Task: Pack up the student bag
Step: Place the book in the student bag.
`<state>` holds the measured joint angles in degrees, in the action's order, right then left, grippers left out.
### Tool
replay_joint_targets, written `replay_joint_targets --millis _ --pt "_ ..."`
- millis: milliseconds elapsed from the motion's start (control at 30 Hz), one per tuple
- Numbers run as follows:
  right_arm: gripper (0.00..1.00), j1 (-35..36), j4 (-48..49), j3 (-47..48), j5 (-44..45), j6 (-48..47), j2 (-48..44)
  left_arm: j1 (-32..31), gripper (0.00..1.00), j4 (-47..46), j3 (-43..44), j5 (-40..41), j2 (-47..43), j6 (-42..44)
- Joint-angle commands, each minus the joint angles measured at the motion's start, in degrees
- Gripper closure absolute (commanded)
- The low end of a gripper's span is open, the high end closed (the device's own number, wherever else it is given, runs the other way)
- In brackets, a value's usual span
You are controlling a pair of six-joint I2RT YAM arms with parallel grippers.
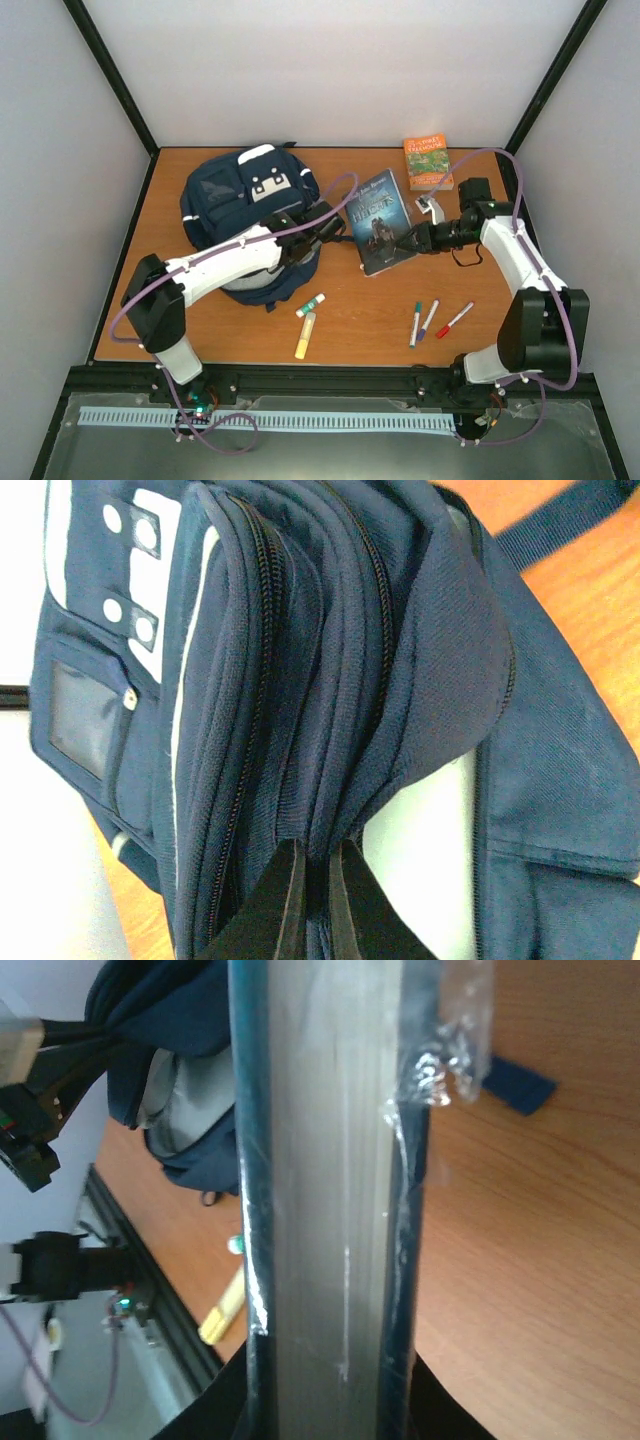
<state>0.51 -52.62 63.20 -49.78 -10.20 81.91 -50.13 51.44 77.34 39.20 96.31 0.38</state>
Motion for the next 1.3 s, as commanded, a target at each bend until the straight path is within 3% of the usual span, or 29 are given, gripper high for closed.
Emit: replay_joint_targets --millis 0,300,733,1133,1267 --pt "0.97 0.56 -6.07 5.33 -11.51 0.49 1.40 0.06 0.99 -2.24 6.61 3.63 -3.32 2.82" --pt "0.97 4.01 -11.65 2.65 -11.61 2.92 -0.94 2.62 0.99 -6.59 8.75 2.41 -6.19 4.42" --pt "0.97 15.59 -3.34 -0.35 -23.67 6.92 5.06 5.29 0.99 -10.13 6.81 -2.76 -10.06 2.70" --pt "0.97 23.72 -4.00 10.71 -28.94 3.12 19.20 8.65 0.99 -14.21 4.45 -7.70 -14.00 0.62" --pt "0.97 25.49 -1.08 13.69 -30.01 6.13 24.08 9.04 0.99 -15.12 3.81 -9.31 -15.03 0.46"
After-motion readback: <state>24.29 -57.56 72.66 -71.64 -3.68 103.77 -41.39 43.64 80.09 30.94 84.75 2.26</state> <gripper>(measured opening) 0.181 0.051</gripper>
